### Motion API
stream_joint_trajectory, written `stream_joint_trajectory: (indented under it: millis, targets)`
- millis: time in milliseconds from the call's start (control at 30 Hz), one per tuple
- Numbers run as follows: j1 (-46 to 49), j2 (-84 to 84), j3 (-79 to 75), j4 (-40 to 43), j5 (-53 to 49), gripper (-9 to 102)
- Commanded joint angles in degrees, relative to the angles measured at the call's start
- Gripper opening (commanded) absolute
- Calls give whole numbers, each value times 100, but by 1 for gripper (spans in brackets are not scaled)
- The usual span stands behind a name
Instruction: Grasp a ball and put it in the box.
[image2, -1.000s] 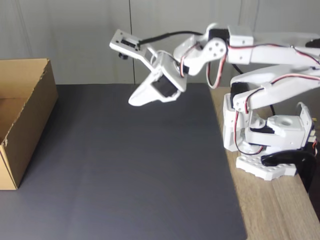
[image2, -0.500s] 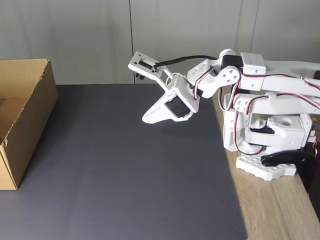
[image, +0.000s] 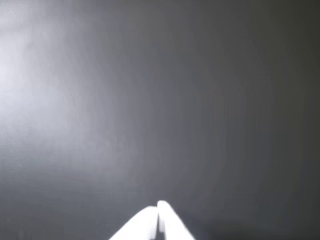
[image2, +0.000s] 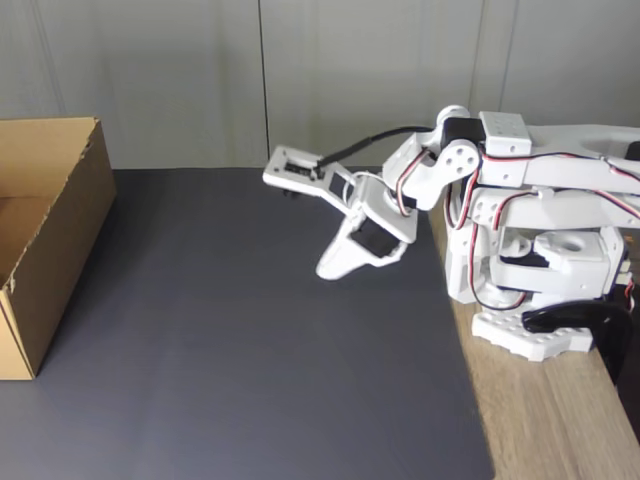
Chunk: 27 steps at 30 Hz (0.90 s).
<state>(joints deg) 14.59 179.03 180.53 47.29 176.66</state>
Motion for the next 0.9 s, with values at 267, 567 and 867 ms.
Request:
stream_joint_trajectory:
  millis: [267, 567, 867]
  targets:
    - [-519, 35, -26, 1046, -26, 0]
    - [-905, 35, -26, 1661, 0, 0]
    - [-1072, 44, -26, 1758, -114, 0]
